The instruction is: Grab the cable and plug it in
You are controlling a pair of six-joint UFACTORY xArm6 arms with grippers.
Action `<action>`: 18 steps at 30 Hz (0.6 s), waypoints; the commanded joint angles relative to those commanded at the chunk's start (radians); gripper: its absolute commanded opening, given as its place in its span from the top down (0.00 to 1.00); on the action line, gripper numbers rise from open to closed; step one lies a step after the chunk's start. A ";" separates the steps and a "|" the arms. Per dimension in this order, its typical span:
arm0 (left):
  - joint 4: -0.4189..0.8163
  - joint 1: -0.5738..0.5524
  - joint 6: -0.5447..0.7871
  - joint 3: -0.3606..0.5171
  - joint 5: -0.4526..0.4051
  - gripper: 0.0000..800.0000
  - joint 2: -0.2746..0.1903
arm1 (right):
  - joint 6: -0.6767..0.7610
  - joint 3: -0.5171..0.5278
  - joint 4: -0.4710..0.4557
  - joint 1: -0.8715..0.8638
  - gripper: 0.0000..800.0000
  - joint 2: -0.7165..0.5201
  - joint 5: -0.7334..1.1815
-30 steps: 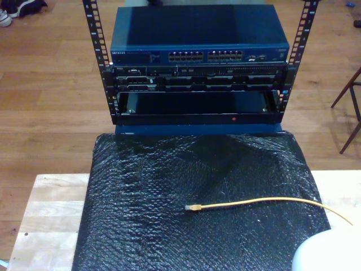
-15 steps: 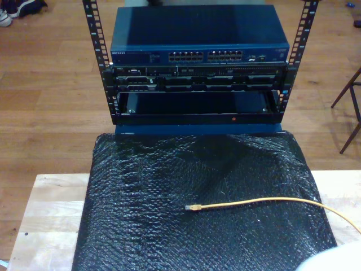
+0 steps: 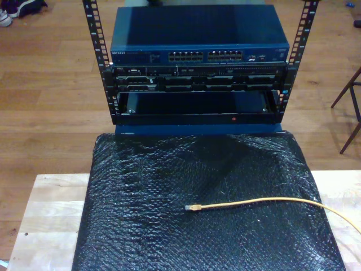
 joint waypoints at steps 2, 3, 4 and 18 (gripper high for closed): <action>-0.018 -0.043 -0.046 -0.009 0.000 0.00 0.002 | 0.048 -0.017 0.002 0.044 0.00 0.003 0.008; -0.026 -0.068 -0.071 -0.011 0.002 0.00 0.002 | 0.071 -0.021 0.005 0.068 0.00 0.003 0.008; -0.032 -0.091 -0.094 -0.012 0.002 0.00 0.000 | 0.094 -0.023 0.009 0.092 0.00 0.003 0.008; -0.101 -0.203 -0.227 -0.021 0.000 0.00 0.028 | 0.261 -0.104 0.184 0.264 0.00 0.017 0.092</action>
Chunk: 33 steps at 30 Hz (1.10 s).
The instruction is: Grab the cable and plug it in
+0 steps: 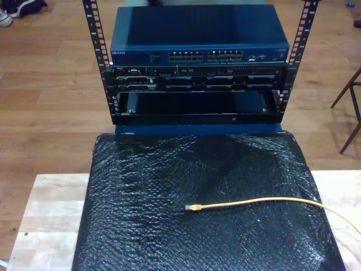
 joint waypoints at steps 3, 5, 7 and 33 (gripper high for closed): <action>-0.025 -0.002 0.000 -0.002 0.000 0.00 0.031 | 0.023 0.000 0.038 0.017 0.00 0.009 0.000; -0.037 -0.005 0.000 -0.002 -0.002 0.00 0.040 | 0.051 0.000 0.044 0.025 0.00 0.021 0.000; -0.041 -0.025 -0.002 -0.002 -0.003 0.00 0.040 | 0.063 -0.012 0.046 0.038 0.00 0.029 -0.002; -0.110 -0.216 -0.175 -0.012 -0.012 0.00 0.037 | 0.325 -0.146 0.155 0.305 0.00 0.120 -0.012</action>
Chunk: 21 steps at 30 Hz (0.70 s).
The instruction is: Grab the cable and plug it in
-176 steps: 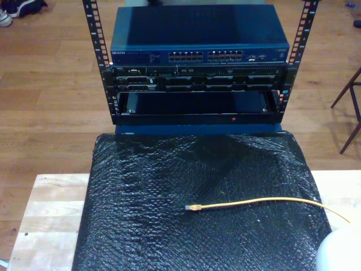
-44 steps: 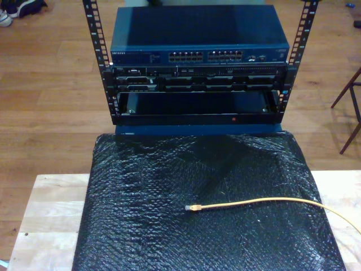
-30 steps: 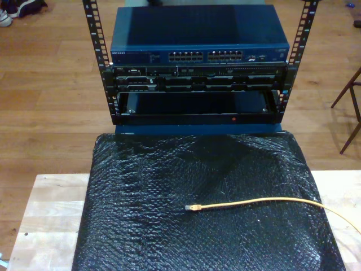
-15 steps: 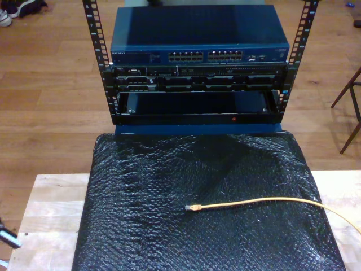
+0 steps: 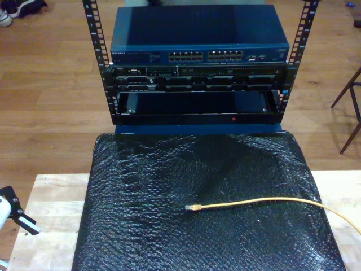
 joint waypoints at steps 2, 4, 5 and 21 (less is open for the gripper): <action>-0.005 0.000 -0.005 0.000 0.000 0.00 0.003 | 0.011 -0.018 0.002 0.020 0.00 0.015 -0.002; -0.009 0.000 -0.008 0.000 -0.002 0.00 0.002 | 0.038 -0.041 0.002 0.052 0.00 0.037 -0.002; -0.011 -0.002 -0.008 0.000 -0.002 0.00 0.002 | 0.052 -0.054 0.002 0.074 0.00 0.052 -0.002; -0.037 -0.087 -0.100 0.008 -0.041 0.00 0.000 | 0.210 -0.064 -0.006 0.384 0.00 0.091 -0.155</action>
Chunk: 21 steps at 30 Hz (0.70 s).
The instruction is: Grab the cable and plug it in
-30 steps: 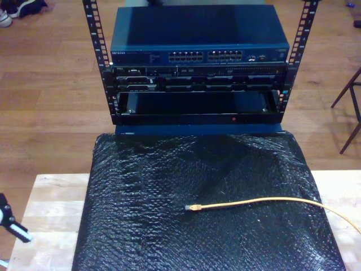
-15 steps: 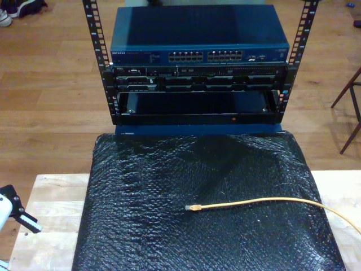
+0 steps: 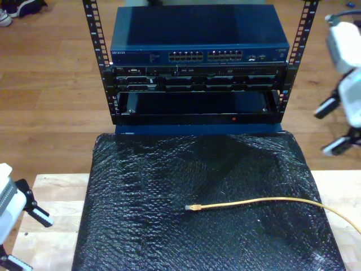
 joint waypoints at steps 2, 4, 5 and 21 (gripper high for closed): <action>-0.014 0.000 -0.011 0.002 -0.009 0.00 0.002 | 0.028 0.012 0.000 0.046 0.00 0.006 -0.034; -0.023 -0.003 -0.020 0.003 -0.018 0.00 0.003 | 0.051 0.021 -0.003 0.103 0.01 0.015 -0.074; -0.026 -0.011 -0.021 0.005 -0.021 0.00 0.003 | 0.061 0.031 -0.006 0.130 0.01 0.020 -0.092; -0.044 -0.092 -0.078 0.038 -0.077 0.00 0.003 | 0.270 0.164 -0.186 0.433 0.01 0.029 -0.367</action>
